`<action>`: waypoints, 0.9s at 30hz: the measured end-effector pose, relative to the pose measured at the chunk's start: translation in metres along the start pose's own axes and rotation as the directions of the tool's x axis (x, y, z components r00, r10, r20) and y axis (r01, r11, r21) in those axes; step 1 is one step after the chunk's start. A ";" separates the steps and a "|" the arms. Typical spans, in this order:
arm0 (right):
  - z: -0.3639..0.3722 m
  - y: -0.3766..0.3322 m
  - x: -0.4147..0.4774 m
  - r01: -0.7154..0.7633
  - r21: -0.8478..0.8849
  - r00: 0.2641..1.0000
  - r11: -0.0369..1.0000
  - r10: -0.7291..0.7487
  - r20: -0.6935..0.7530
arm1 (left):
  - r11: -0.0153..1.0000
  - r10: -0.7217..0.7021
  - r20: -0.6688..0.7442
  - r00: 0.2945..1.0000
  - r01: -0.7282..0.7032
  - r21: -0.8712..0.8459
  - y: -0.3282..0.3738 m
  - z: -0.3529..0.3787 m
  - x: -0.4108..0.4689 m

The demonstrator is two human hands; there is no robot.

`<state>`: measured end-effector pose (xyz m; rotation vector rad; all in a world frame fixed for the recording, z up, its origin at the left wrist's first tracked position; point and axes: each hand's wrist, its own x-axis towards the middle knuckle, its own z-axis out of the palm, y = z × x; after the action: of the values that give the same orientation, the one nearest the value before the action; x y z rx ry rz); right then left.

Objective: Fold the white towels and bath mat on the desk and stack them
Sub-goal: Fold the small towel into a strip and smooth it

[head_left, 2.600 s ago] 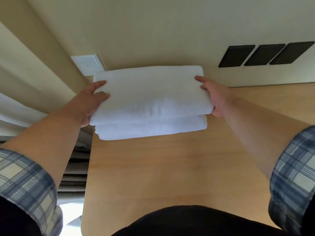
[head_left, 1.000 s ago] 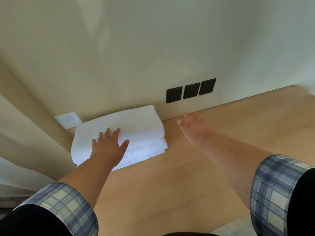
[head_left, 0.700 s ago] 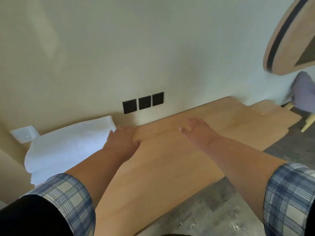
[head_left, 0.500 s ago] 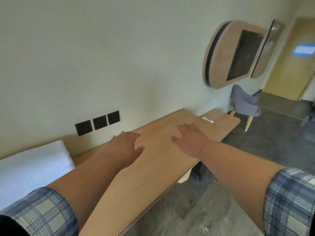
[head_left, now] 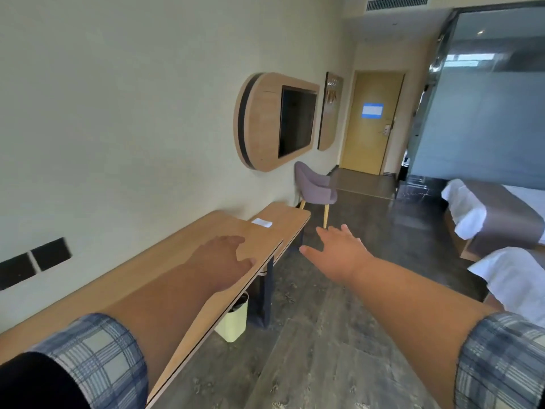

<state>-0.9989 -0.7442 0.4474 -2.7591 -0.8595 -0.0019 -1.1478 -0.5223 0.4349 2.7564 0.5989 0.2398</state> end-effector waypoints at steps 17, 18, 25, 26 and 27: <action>0.047 0.110 0.170 -0.086 0.086 0.996 0.993 0.088 -0.023 | 0.996 0.062 0.080 0.995 -0.056 -0.073 0.040 0.111 0.206; 0.051 0.116 0.194 -0.090 0.092 0.996 0.992 0.092 -0.021 | 0.995 0.066 0.081 0.995 -0.060 -0.076 0.037 0.116 0.230; 0.088 0.153 0.351 -0.119 0.154 0.992 0.981 0.112 0.054 | 0.999 0.040 0.161 0.986 -0.044 0.022 0.017 0.143 0.389; 0.094 0.160 0.369 -0.126 0.174 0.991 0.977 0.116 0.068 | 0.999 0.031 0.173 0.984 -0.038 0.034 0.017 0.148 0.410; 0.100 0.167 0.387 -0.135 0.194 0.989 0.972 0.122 0.080 | 0.999 0.022 0.186 0.982 -0.030 0.042 0.018 0.154 0.428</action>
<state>-0.5930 -0.6369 0.3399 -2.6325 -0.6561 0.1917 -0.7215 -0.3951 0.3373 2.7892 0.5250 -0.0250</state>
